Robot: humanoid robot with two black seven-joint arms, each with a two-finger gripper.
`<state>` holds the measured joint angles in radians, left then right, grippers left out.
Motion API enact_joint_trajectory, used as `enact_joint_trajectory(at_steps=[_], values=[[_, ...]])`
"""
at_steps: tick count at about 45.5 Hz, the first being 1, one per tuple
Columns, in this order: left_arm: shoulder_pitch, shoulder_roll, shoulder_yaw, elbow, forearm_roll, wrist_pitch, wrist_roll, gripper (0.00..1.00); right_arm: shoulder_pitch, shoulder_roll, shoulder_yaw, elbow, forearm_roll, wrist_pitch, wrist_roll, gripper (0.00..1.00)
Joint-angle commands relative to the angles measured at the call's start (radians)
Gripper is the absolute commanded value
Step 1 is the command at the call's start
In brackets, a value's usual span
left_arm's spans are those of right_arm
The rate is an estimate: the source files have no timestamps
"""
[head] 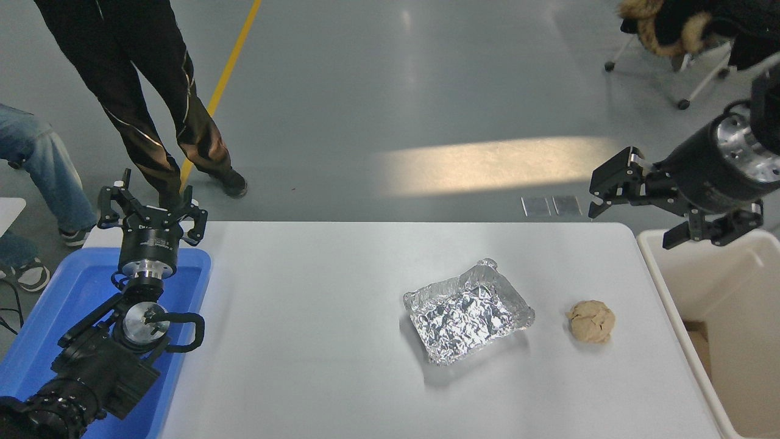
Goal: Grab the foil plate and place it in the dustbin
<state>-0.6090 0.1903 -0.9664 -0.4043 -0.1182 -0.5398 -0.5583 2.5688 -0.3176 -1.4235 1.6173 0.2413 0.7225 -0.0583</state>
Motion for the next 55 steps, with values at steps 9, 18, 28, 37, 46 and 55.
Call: enact_joint_trajectory(at_steps=[9, 18, 28, 37, 46, 55], values=[[0.000, 0.000, 0.000, 0.001, 0.000, 0.000, 0.000, 0.99, 0.091, 0.018, 0.020, 0.010, 0.001, 0.063, -0.001, 1.00], [0.000, 0.000, 0.000, -0.001, 0.000, 0.000, 0.000, 0.99, 0.059, 0.031, 0.018, -0.002, -0.004, 0.063, -0.003, 1.00], [0.000, 0.000, 0.000, -0.001, 0.000, 0.000, 0.000, 0.99, -0.085, 0.038, 0.017, -0.002, 0.004, -0.040, -0.008, 1.00], [0.002, 0.000, 0.000, -0.001, 0.000, 0.000, 0.000, 0.99, -0.278, 0.057, 0.011, -0.011, 0.125, -0.182, -0.011, 0.99], [0.002, 0.000, 0.000, -0.001, 0.000, 0.000, 0.000, 0.99, -0.501, 0.103, 0.023, -0.080, 0.340, -0.282, -0.011, 0.99], [0.002, 0.000, 0.000, -0.001, 0.000, 0.000, 0.000, 0.99, -0.697, 0.140, 0.070, -0.123, 0.478, -0.413, -0.011, 0.99]])
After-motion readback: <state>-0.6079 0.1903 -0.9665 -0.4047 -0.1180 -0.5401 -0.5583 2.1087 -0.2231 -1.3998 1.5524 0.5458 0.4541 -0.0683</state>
